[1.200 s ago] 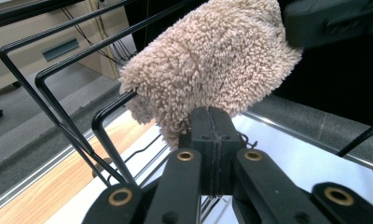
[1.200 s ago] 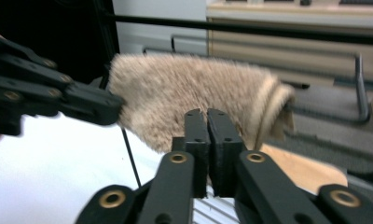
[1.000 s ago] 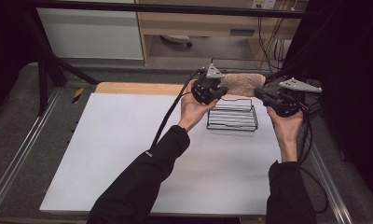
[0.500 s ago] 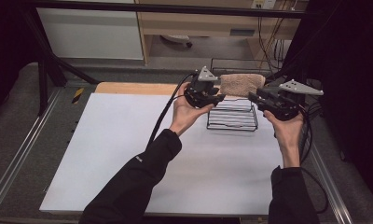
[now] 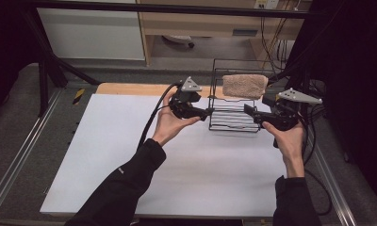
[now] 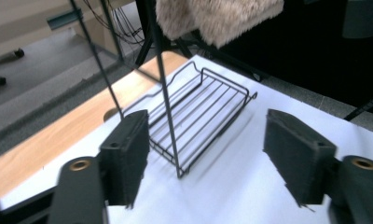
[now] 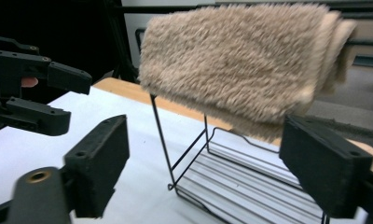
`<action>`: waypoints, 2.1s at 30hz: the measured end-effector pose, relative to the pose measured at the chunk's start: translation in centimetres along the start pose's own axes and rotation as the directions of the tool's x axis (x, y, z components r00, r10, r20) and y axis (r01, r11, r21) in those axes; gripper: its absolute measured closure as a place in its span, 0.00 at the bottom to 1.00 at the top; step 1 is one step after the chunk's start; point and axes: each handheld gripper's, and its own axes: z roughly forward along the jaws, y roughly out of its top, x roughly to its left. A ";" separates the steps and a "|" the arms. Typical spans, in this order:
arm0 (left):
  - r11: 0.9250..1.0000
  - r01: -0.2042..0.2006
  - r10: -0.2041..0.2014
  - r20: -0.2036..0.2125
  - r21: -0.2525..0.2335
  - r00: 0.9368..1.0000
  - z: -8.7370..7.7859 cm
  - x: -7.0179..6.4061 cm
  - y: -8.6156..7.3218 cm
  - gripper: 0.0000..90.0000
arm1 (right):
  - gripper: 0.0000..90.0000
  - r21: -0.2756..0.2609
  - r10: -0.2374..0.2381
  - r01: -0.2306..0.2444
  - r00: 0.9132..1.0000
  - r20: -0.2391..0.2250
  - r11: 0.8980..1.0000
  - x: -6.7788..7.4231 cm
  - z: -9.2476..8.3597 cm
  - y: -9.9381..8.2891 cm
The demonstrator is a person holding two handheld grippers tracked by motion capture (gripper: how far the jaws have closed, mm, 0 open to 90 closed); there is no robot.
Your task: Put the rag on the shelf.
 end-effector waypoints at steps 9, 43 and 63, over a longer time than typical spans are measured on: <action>0.999 0.029 -0.028 -0.026 0.013 0.999 -2.3 0.5 -3.7 0.17 | 0.07 0.027 -0.001 0.002 1.000 -0.027 1.000 1.4 0.1 -1.5; 0.985 0.166 -0.157 -0.147 0.049 0.977 -10.9 2.7 -20.3 0.08 | 0.01 0.222 -0.013 0.040 0.993 -0.121 0.974 4.9 1.9 -11.6; 0.978 0.187 -0.172 -0.160 0.088 0.972 -13.5 3.4 -26.1 0.07 | 0.01 0.343 -0.026 0.081 0.987 -0.161 0.936 4.1 0.7 -17.5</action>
